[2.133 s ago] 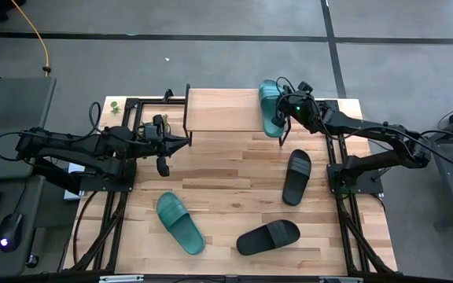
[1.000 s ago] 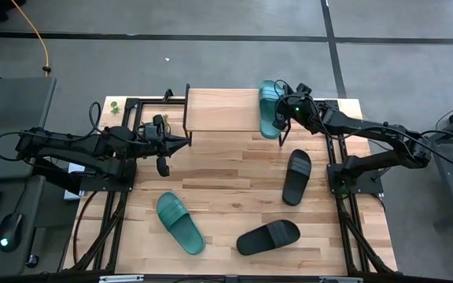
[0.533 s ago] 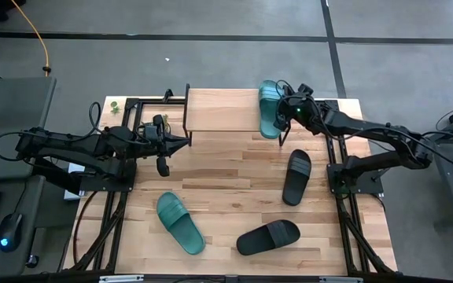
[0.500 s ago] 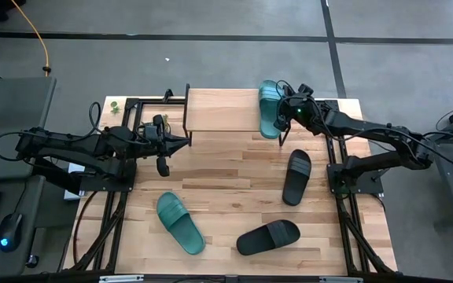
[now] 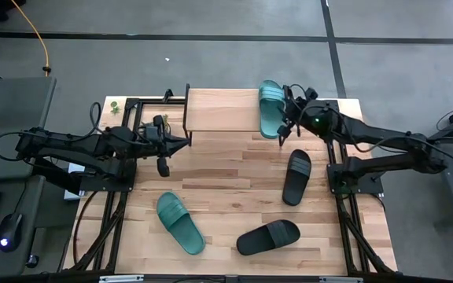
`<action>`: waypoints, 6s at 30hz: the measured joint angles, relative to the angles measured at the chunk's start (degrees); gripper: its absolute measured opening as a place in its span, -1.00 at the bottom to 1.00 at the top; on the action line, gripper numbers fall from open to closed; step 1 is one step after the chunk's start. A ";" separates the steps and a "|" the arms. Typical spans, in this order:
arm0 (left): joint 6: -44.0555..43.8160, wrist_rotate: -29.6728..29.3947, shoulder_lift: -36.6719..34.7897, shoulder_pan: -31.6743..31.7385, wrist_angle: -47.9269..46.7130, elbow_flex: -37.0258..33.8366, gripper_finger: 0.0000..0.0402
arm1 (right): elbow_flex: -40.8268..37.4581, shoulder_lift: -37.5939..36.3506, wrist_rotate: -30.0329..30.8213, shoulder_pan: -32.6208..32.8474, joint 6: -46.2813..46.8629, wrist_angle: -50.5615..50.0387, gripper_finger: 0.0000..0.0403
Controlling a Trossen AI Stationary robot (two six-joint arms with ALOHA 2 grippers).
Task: Pick and place slides into the shelf
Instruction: Put the green slide on the shelf
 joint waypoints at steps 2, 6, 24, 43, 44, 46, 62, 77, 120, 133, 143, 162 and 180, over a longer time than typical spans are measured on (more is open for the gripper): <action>0.01 0.00 0.00 0.01 -0.89 0.00 -0.99 | 0.00 -0.70 -1.78 1.34 2.75 0.01 -0.31; -0.09 0.00 0.00 0.01 -2.40 0.00 -0.99 | 0.00 -0.89 -6.23 3.73 7.91 -0.02 -0.31; -5.25 9.64 0.00 -0.02 -5.55 0.00 -0.99 | 0.00 -0.67 -20.85 10.06 17.27 0.36 -0.31; -8.80 24.52 -0.02 -0.01 -23.11 0.00 -0.99 | 0.00 -0.60 -15.50 20.09 25.65 2.45 -0.31; -8.90 24.48 -0.02 -0.01 -24.68 0.00 -0.99 | 0.00 -0.60 -14.90 20.40 25.60 2.49 -0.31; -9.26 24.46 -0.02 0.01 -28.24 0.00 -0.99 | 0.00 -0.60 -14.02 20.87 25.27 2.49 -0.31; -15.18 20.84 0.00 0.01 -36.08 -2.10 -0.99 | 0.00 -0.60 -13.13 20.99 22.63 2.51 -0.31; -33.51 28.75 0.00 -3.14 -35.99 -9.86 -0.99 | 0.00 -0.60 -14.41 20.98 20.23 2.49 -0.31; -46.35 39.08 22.53 -5.94 -25.76 -10.05 0.02 | 0.00 -0.60 -17.43 20.99 19.27 -1.75 -0.31; -48.52 38.63 22.53 -12.52 -19.04 -10.05 -0.04 | 0.00 -0.60 -17.43 20.99 19.42 -1.95 -0.31; -49.10 37.27 22.53 -12.36 -18.90 -10.05 -0.29 | 0.00 -0.60 -17.41 20.99 19.42 -1.95 -0.31; -49.12 35.87 22.51 -12.36 -18.97 -10.05 -0.96 | 0.00 -0.60 -17.39 20.99 19.83 -1.95 -0.31; -49.12 35.51 22.51 -12.36 -12.13 -10.00 -0.98 | 0.00 -0.60 -17.41 21.95 17.49 -1.79 -0.31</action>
